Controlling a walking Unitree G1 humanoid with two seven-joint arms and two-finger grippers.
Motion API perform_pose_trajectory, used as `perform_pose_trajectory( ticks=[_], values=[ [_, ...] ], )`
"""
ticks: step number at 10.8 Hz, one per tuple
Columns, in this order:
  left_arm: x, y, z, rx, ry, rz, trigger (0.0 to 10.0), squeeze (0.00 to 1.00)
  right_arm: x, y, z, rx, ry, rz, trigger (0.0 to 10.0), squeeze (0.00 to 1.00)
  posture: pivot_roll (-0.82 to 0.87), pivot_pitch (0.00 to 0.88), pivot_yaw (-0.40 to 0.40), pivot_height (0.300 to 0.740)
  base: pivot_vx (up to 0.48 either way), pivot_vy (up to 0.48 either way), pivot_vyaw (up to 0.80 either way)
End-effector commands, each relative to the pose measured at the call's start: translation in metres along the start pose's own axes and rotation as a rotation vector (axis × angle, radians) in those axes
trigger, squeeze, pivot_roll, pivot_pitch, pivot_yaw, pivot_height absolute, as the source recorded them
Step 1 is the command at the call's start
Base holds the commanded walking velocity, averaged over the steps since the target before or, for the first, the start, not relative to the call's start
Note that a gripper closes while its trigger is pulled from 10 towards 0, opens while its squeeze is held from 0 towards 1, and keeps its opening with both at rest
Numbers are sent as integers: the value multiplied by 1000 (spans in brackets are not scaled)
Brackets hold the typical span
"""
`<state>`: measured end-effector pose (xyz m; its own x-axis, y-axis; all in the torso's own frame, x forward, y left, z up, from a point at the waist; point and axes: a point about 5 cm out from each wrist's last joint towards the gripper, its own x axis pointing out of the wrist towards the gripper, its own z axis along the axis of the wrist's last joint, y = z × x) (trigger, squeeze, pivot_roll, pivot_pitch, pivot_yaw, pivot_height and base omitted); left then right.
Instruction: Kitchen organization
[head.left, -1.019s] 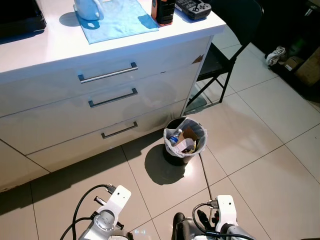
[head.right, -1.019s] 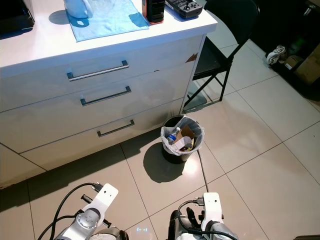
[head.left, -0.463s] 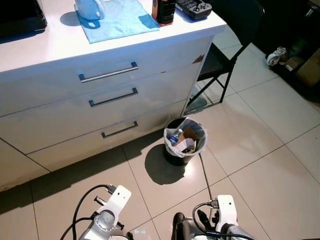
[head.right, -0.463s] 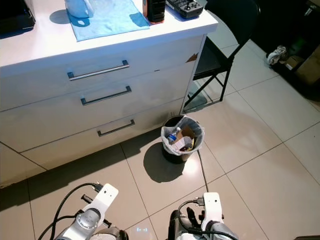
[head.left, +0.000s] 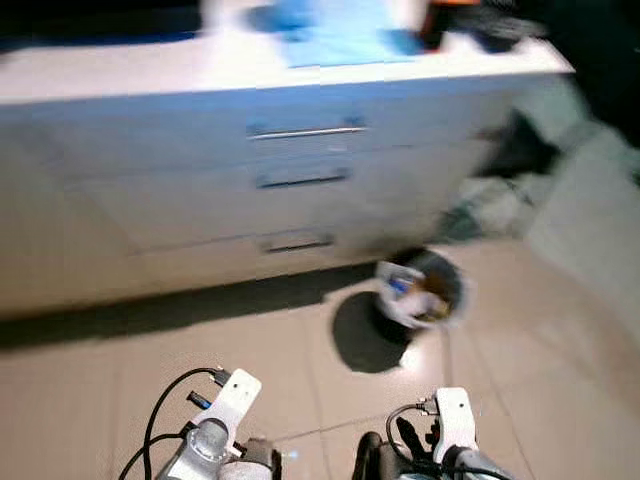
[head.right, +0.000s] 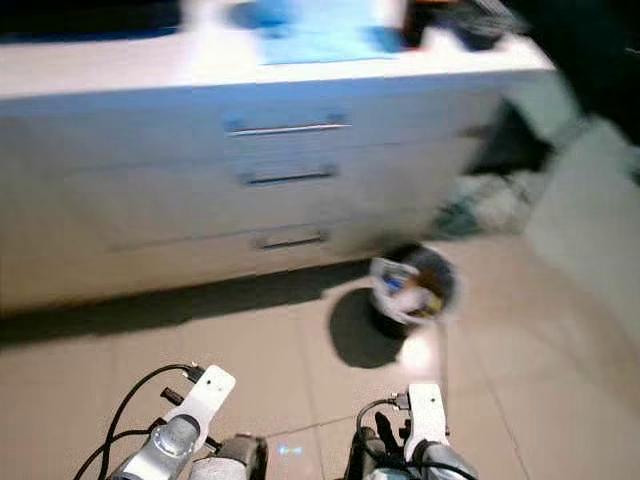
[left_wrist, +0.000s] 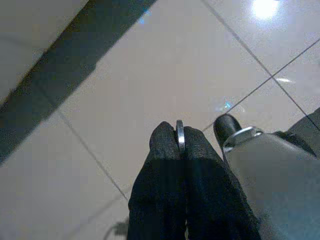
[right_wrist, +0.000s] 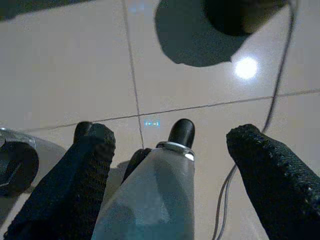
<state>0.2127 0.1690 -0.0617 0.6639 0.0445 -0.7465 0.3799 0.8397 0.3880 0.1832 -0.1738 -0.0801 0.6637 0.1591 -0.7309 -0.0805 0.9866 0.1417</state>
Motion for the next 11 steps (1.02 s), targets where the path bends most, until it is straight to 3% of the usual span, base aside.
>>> perform_pose_trajectory(
  ticks=[1, 3, 6, 7, 11],
  values=[
    [-2, -6, -9, -8, 29, -14, 10000, 0, -2, -2, -7, -6, 24, -8, 10000, 0, 80, 196, -41, 740, 0, 0, 800],
    [-2, -6, -9, -19, 18, -8, 10000, 0, -2, -2, -8, -7, 27, -8, 10000, 0, 82, 194, -41, 740, 0, 0, 800],
    [-3, -7, -10, -50, 28, -6, 10000, 0, -3, -1, -9, 3, 32, -3, 10000, 0, 82, 191, -42, 740, 0, 87, 0],
    [-5, -3, -48, -48, 128, -20, 10000, 0, -3, -2, -8, 3, 32, -4, 10000, 0, 82, 196, -43, 740, 0, 480, 0],
    [-6, -4, -54, -68, 146, -20, 10000, 0, -2, -2, -8, 10, 33, -3, 10000, 0, 82, 205, -45, 740, 0, 480, 0]
  ],
)
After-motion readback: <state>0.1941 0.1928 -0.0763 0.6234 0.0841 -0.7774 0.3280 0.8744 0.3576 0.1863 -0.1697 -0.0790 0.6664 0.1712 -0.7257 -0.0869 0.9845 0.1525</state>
